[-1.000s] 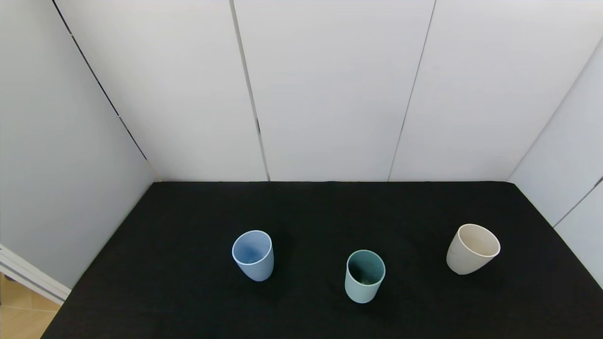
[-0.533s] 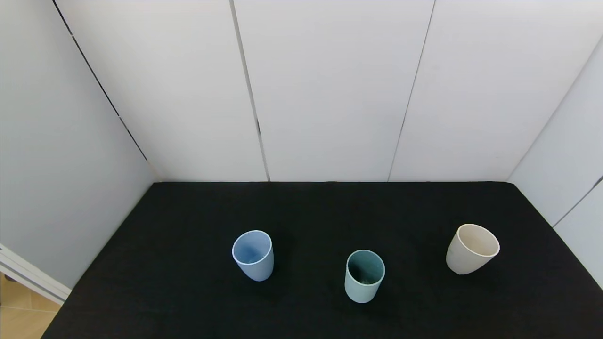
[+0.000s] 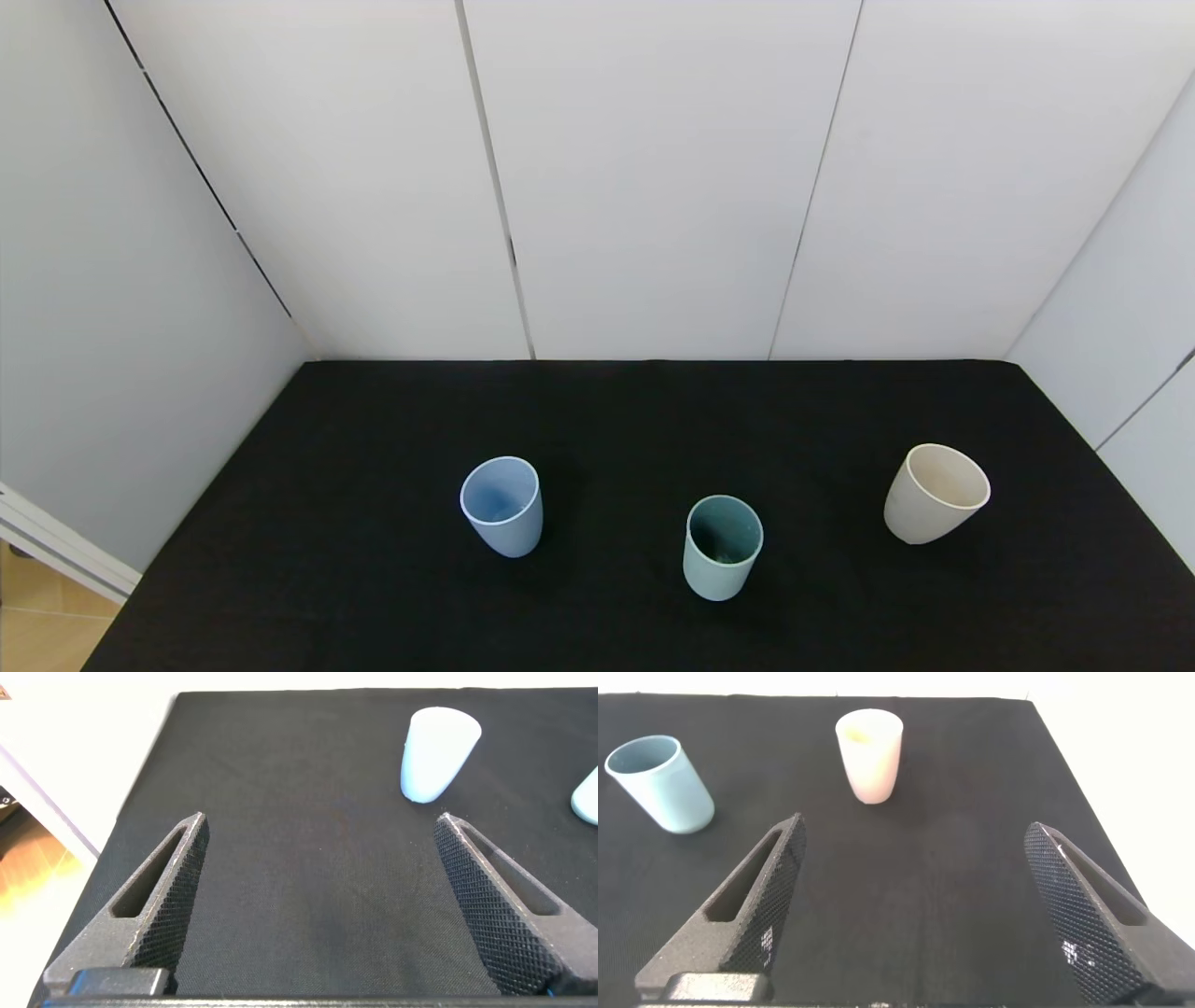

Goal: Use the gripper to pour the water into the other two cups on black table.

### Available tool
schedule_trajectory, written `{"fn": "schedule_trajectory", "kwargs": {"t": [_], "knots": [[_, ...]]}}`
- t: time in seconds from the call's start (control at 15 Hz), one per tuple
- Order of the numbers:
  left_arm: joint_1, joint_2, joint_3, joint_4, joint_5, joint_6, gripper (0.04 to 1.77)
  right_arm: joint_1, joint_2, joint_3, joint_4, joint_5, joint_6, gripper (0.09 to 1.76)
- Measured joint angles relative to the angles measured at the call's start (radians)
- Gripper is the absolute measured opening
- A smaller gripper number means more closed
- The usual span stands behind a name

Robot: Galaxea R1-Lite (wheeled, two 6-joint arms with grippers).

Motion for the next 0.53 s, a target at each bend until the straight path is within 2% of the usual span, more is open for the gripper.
{"fn": "schedule_trajectory", "kwargs": {"t": [0.53], "knots": [[0.000, 0.000, 0.000, 0.000, 0.000, 0.000, 1.72, 0.000, -0.002, 0.001, -0.001, 0.001, -0.006, 1.70]]}}
